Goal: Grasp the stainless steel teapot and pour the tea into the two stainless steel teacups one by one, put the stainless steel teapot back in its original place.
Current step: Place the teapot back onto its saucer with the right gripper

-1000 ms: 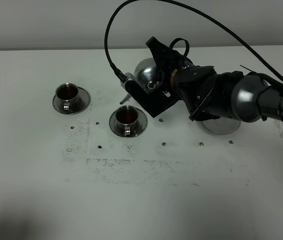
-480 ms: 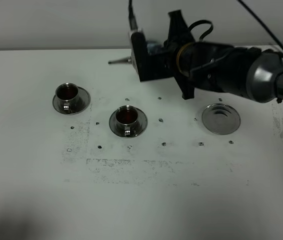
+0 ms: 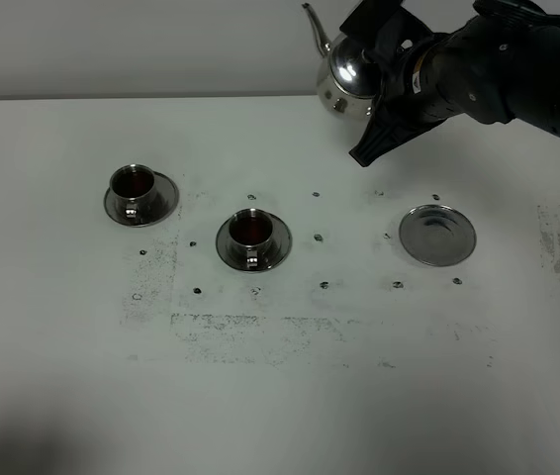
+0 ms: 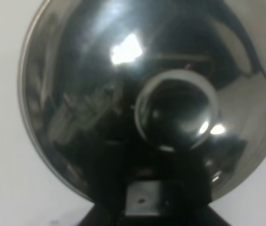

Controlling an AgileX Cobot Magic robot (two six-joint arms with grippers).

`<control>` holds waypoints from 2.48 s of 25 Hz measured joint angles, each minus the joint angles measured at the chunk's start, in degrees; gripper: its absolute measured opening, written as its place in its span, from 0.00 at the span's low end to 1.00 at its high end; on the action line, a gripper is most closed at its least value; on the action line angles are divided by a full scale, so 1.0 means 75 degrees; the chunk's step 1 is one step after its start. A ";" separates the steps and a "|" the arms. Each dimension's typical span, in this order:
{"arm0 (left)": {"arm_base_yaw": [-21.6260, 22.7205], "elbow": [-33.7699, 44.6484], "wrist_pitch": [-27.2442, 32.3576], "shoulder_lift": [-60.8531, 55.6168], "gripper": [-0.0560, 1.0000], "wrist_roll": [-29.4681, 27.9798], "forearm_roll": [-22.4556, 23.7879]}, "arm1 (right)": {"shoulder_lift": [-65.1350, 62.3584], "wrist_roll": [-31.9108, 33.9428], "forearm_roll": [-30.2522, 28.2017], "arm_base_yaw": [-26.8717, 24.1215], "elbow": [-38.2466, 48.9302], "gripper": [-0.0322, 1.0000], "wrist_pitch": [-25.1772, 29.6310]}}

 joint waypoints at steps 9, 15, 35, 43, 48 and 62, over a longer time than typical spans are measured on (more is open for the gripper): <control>0.0000 0.0000 0.0000 0.0000 0.71 -0.0003 0.0000 | 0.0694 0.0475 0.1246 -0.0002 0.0000 0.20 0.0165; 0.0000 0.0000 0.0000 0.0000 0.71 -0.0003 0.0000 | 0.1250 0.0475 0.1426 -0.0002 0.0000 0.20 0.0134; 0.0000 0.0000 0.0000 0.0000 0.71 -0.0003 0.0000 | 0.1442 0.0356 0.1702 -0.0009 0.0000 0.20 0.0204; 0.0000 0.0000 0.0000 0.0000 0.71 -0.0003 0.0000 | 0.0027 0.0348 0.1853 -0.0803 0.1560 0.20 -0.0042; 0.0000 0.0000 0.0000 0.0000 0.71 -0.0003 0.0000 | -0.0351 0.0358 0.2068 -0.1229 0.1975 0.20 -0.0083; 0.0000 0.0000 0.0000 0.0000 0.71 -0.0003 0.0000 | -0.0105 0.0363 0.2248 -0.1437 0.2039 0.20 0.0209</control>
